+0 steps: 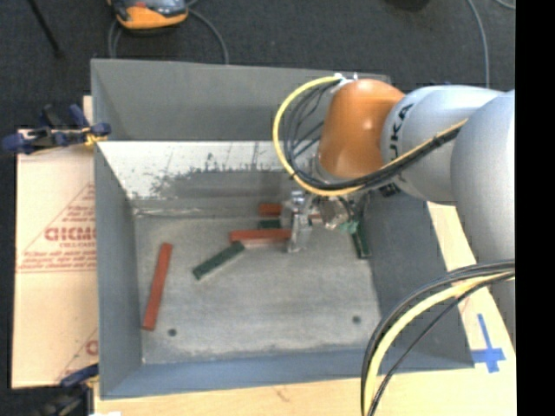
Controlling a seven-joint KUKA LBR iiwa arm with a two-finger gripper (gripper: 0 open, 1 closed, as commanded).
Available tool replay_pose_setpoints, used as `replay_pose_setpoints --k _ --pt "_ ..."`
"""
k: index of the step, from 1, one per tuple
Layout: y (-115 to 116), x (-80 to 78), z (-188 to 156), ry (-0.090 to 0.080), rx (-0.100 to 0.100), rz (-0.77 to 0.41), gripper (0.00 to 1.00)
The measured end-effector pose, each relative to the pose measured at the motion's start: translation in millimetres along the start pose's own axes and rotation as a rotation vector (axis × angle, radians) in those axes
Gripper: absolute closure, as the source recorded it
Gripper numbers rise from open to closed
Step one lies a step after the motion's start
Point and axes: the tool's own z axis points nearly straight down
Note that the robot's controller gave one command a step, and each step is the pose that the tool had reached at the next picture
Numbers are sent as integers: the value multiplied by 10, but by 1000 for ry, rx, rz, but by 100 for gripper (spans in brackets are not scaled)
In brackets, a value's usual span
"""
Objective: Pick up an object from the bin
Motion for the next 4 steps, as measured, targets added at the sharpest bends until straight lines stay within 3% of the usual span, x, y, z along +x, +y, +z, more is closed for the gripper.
replay_pose_setpoints --k 1,2,3,4 --pt "76 47 -630 16 -1 2 100" --pt "59 56 -1319 14 -1 5 100" --pt "540 -109 -600 19 0 354 0" --pt "520 -125 -644 12 1 355 0"
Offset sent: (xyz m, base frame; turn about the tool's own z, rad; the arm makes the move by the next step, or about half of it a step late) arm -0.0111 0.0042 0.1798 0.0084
